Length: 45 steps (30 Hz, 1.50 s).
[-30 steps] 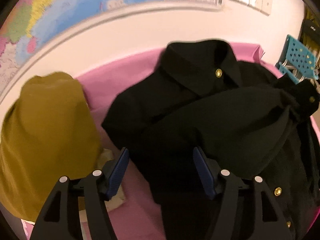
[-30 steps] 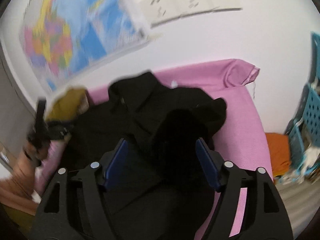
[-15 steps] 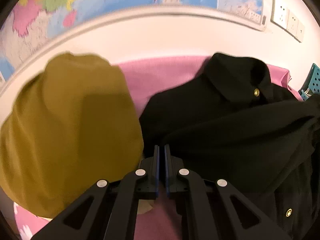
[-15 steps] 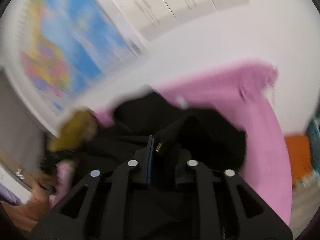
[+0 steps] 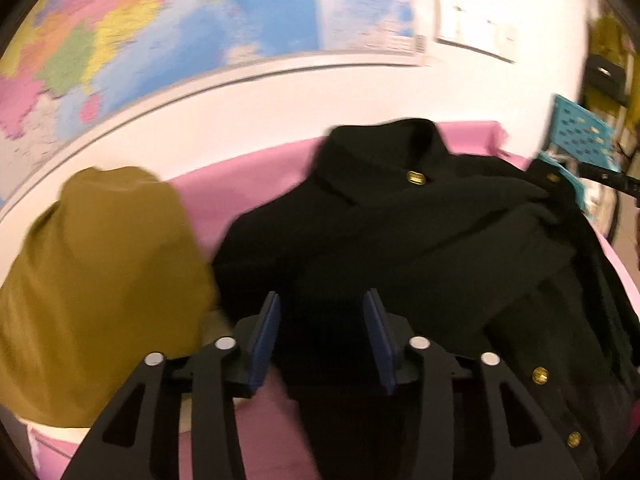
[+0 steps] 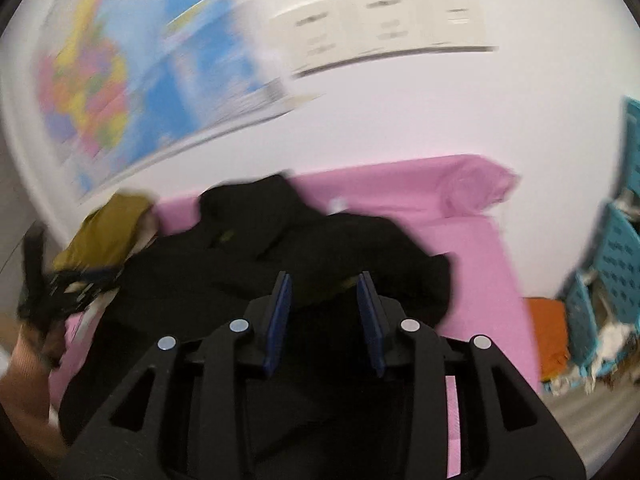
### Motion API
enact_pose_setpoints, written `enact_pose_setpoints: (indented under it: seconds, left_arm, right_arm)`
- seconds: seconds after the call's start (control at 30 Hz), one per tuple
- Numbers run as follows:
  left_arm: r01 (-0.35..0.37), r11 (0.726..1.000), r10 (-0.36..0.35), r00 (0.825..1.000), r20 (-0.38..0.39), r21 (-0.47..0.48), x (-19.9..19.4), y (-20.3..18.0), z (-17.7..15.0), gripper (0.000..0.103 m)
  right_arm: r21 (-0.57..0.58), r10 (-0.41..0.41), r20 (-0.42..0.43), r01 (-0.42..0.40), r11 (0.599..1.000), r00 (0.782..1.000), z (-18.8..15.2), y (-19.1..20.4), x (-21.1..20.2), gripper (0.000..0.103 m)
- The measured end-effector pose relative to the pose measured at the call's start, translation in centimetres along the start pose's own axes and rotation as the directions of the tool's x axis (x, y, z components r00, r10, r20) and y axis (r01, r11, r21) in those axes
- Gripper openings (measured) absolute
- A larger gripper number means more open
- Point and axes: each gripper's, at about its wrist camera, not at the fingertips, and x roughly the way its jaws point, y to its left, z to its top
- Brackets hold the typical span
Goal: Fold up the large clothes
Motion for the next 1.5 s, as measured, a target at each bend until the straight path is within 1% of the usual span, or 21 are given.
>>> enact_pose_setpoints:
  seconds: [0.07, 0.13, 0.2, 0.27, 0.3, 0.33, 0.4, 0.47, 0.57, 0.73, 0.8, 0.87, 1.03, 1.1, 1.17, 1.23, 1.27, 1.3, 1.33, 1.43, 1.5]
  left_arm:
    - [0.005, 1.0, -0.004, 1.0, -0.027, 0.016, 0.9, -0.8, -0.2, 0.043]
    - [-0.006, 1.0, 0.007, 0.998, -0.063, 0.019, 2.3, -1.0, -0.5, 0.043]
    - [-0.03, 1.0, 0.031, 0.995, -0.096, 0.006, 3.8, -0.6, -0.7, 0.049]
    - [-0.042, 0.999, 0.041, 0.995, -0.094, -0.007, 3.9, -0.3, -0.8, 0.049]
    - [-0.049, 0.999, 0.048, 0.995, -0.084, -0.008, 3.4, -0.3, -0.9, 0.049]
    - [-0.051, 0.999, 0.05, 0.996, -0.07, -0.007, 2.8, -0.2, -1.0, 0.049]
    - [-0.03, 1.0, 0.029, 0.998, -0.054, -0.008, 1.1, 0.0, -1.6, 0.05]
    - [-0.002, 1.0, 0.001, 0.999, -0.053, -0.02, -0.2, 0.4, -2.6, 0.055]
    - [0.067, 0.997, -0.07, 0.995, -0.066, -0.05, -1.8, 0.7, -4.8, 0.06]
    - [0.151, 0.984, -0.163, 0.976, -0.148, -0.09, -2.7, 0.5, -9.0, 0.064]
    - [0.18, 0.977, -0.198, 0.964, -0.175, -0.117, -3.2, 0.4, -10.6, 0.065]
    - [0.206, 0.97, -0.226, 0.961, -0.157, -0.132, -4.3, 0.4, -11.8, 0.069]
    - [0.306, 0.94, -0.328, 0.931, -0.16, -0.149, -6.6, -0.7, -14.0, 0.077]
    - [0.342, 0.929, -0.361, 0.919, -0.156, -0.14, -7.4, -1.5, -14.9, 0.082]
    - [0.363, 0.922, -0.382, 0.911, -0.154, -0.137, -7.8, -2.2, -15.3, 0.083]
    - [0.334, 0.934, -0.351, 0.924, -0.154, -0.125, -8.0, -2.9, -15.3, 0.067]
    - [0.336, 0.93, -0.357, 0.921, -0.153, -0.146, -8.0, -3.0, -15.2, 0.041]
    - [0.35, 0.919, -0.379, 0.912, -0.16, -0.18, -7.9, -2.7, -14.9, 0.028]
    - [0.359, 0.907, -0.396, 0.904, -0.161, -0.218, -8.0, -2.6, -14.5, 0.027]
    - [0.339, 0.914, -0.373, 0.919, -0.13, -0.225, -9.5, -2.2, -13.7, 0.024]
    - [0.333, 0.912, -0.365, 0.926, -0.102, -0.241, -11.1, -1.4, -13.1, 0.024]
  right_arm:
    - [-0.067, -0.028, -0.072, 0.023, 0.998, 0.997, -0.6, 0.6, 2.0, 0.033]
    - [-0.03, -0.035, -0.14, 0.031, 0.999, 0.99, -0.8, 0.0, 4.4, 0.033]
    - [-0.011, -0.083, -0.189, 0.083, 0.997, 0.978, -1.2, -1.4, 6.6, 0.033]
    - [0.048, -0.045, -0.191, 0.055, 0.997, 0.981, -1.4, -2.5, 6.6, 0.033]
    - [0.052, -0.037, -0.178, 0.047, 0.998, 0.983, -1.3, -2.3, 5.9, 0.036]
    - [0.053, -0.029, -0.159, 0.038, 0.998, 0.987, -1.3, -2.1, 4.7, 0.046]
    - [0.051, 0.001, -0.116, 0.005, 0.999, 0.993, -1.6, -1.7, 2.3, 0.057]
    - [0.045, 0.041, -0.096, -0.036, 0.998, 0.995, -3.0, -1.5, -0.8, 0.057]
    - [0.093, 0.083, -0.135, -0.07, 0.993, 0.987, -6.8, -2.3, -3.8, 0.057]
    - [0.184, 0.093, -0.206, -0.055, 0.981, 0.974, -13.4, -3.8, -6.6, 0.059]
    - [0.219, 0.124, -0.182, -0.082, 0.972, 0.975, -14.8, -4.0, -7.7, 0.059]
    - [0.259, 0.162, -0.158, -0.118, 0.959, 0.974, -15.6, -4.2, -8.5, 0.062]
    - [0.254, 0.248, -0.128, -0.21, 0.944, 0.96, -17.2, -2.6, -8.9, 0.063]
    - [0.28, 0.263, -0.1, -0.226, 0.933, 0.96, -17.4, -2.7, -9.0, 0.053]
    - [0.345, 0.299, -0.067, -0.259, 0.902, 0.952, -17.7, -3.4, -8.8, 0.024]
    - [0.385, 0.321, -0.014, -0.291, 0.876, 0.947, -17.8, -3.8, -9.4, 0.017]
    - [0.393, 0.329, 0.032, -0.315, 0.864, 0.944, -17.6, -3.7, -10.3, 0.016]
    - [0.391, 0.33, 0.065, -0.329, 0.86, 0.942, -17.4, -3.6, -11.1, 0.015]
    - [0.385, 0.331, 0.105, -0.345, 0.856, 0.938, -17.1, -3.5, -12.4, 0.014]
    - [0.312, 0.298, 0.219, -0.356, 0.881, 0.929, -15.7, -1.6, -17.5, 0.013]
    - [0.27, 0.295, 0.251, -0.36, 0.893, 0.922, -15.3, -0.2, -20.0, 0.013]
